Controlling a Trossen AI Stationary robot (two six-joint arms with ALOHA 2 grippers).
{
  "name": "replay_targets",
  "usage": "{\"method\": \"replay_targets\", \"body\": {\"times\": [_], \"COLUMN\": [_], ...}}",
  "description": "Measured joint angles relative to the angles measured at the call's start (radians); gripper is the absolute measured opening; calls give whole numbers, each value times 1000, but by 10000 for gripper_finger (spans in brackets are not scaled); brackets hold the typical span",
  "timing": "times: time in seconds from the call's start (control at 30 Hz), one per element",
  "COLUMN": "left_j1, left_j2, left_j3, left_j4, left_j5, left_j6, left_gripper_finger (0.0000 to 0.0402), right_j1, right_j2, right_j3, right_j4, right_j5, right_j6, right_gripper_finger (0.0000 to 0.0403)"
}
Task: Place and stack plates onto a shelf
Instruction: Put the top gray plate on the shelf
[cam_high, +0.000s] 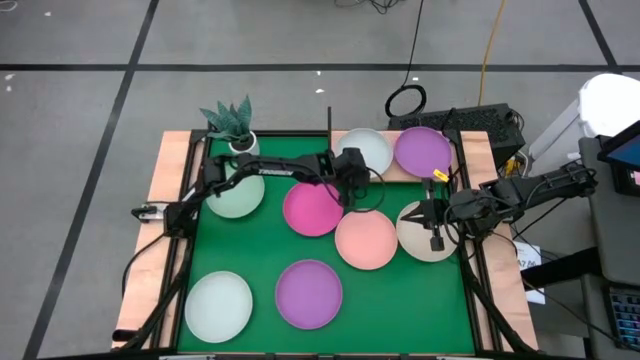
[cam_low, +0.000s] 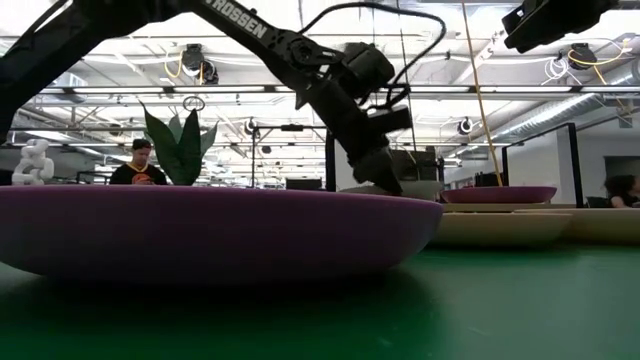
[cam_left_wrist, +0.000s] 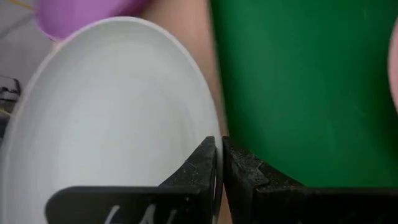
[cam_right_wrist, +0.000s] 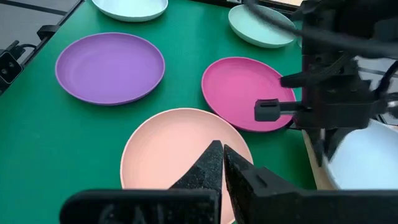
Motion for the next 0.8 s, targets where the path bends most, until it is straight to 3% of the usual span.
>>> {"method": "replay_targets", "body": {"times": [0.27, 0.8], "left_j1": [-4, -13], "left_j2": [1, 1], "left_j3": [0, 0], "left_j4": [7, 10], "left_j5": [-48, -50], "left_j6": [1, 10], "left_gripper_finger": [26, 27], "right_j1": [0, 0], "right_j2": [0, 0], "right_j3": [0, 0], "right_j4": [0, -4], "right_j5": [0, 0], "right_j6": [0, 1], "right_gripper_finger": [0, 0]}}
